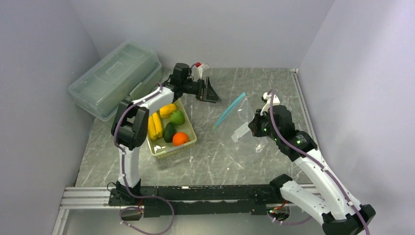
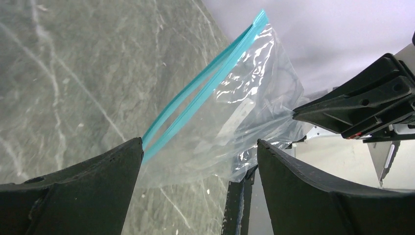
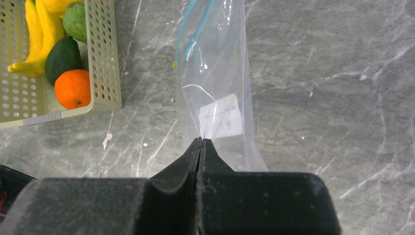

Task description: Place the food in the zip-top bag and seal the zipper

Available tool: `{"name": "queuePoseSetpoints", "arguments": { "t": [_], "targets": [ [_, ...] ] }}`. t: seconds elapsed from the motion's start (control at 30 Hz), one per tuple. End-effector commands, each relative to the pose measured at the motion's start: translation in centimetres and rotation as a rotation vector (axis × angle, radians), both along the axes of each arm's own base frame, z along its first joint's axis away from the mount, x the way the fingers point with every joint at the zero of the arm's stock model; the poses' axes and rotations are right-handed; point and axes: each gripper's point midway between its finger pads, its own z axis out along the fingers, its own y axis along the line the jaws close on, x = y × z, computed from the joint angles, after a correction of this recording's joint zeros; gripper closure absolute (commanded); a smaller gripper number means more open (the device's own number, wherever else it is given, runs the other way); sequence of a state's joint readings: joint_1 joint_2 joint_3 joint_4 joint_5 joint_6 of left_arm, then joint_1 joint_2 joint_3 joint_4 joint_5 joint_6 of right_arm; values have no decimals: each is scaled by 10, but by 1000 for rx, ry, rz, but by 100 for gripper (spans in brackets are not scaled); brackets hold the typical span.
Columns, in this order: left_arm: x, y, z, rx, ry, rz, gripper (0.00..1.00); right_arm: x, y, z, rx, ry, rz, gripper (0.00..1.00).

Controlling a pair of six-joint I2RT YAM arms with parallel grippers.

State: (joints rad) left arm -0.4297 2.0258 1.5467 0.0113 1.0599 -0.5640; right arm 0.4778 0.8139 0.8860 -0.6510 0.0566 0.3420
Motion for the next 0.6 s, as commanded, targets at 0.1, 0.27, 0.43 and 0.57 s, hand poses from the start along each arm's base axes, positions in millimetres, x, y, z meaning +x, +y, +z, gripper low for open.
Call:
{"name": "queuePoseSetpoints", "arguments": {
  "t": [0.1,0.27,0.43,0.57],
  "targets": [
    [-9,-33,15,-82,-64,-106,10,-1,4,9,13,-33,27,100],
    [-12,-41,7,-90,-51,-133,11,-2,5,9,19,-33,29,100],
    [-9,-43,7,-99,-58,-134,11,-2,5,11,21,-39,34,100],
    [-14,-46,9,-122,-46,-166,12,-2,3,11,18,-39,25,100]
  ]
}}
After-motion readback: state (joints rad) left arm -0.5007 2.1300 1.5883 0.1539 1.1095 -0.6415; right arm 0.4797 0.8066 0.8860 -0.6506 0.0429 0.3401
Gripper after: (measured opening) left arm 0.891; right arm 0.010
